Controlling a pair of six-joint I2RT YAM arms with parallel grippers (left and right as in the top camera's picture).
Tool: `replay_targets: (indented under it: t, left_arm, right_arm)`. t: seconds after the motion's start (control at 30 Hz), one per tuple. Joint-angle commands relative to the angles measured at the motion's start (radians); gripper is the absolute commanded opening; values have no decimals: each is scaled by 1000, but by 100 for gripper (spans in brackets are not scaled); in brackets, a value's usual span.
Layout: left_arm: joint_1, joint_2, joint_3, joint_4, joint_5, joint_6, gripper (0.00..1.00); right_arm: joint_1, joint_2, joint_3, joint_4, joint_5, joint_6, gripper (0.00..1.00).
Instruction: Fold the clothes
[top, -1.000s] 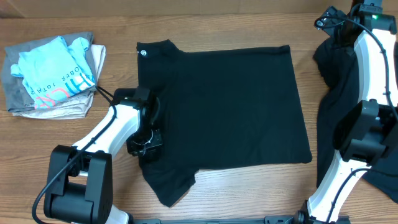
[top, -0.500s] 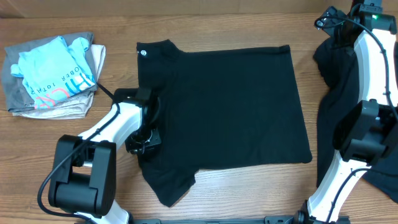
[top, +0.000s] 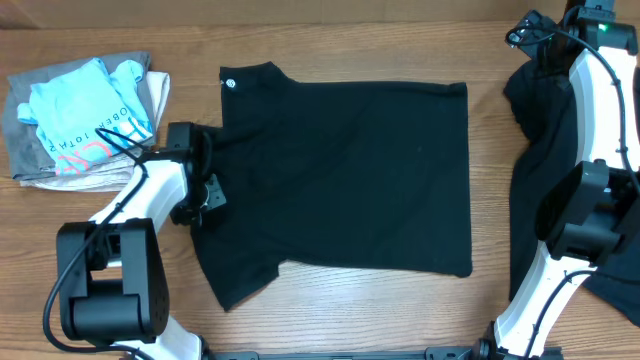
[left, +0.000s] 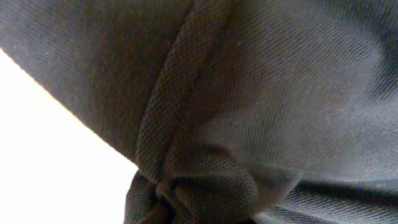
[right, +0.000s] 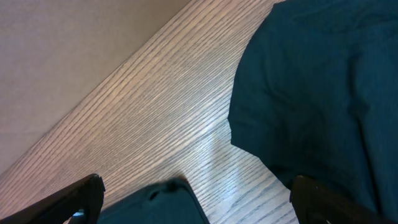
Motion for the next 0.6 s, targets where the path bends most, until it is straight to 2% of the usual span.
replay_targets:
  t: [0.0,0.17,0.3,0.43,0.57]
  left_arm:
    - [-3,50,43,9,-27,67,21]
    - [-32,18,187,-163,-27,61,24]
    - [-74,-70,281,-296,-27,2,25]
    - [-136,-197,284,-414,-12,-87,28]
    - [-232,-258,269,-556,0,-119,29]
  right_arm:
    - [2,-14,20,5,-1,1,100]
    - [2,-14,20,5,-1,1,100]
    - [2,-14,20,5,-1,1,100]
    - [2,-14,20,5,-1,1,100]
    - [2,-14,20,5,-1,1,100]
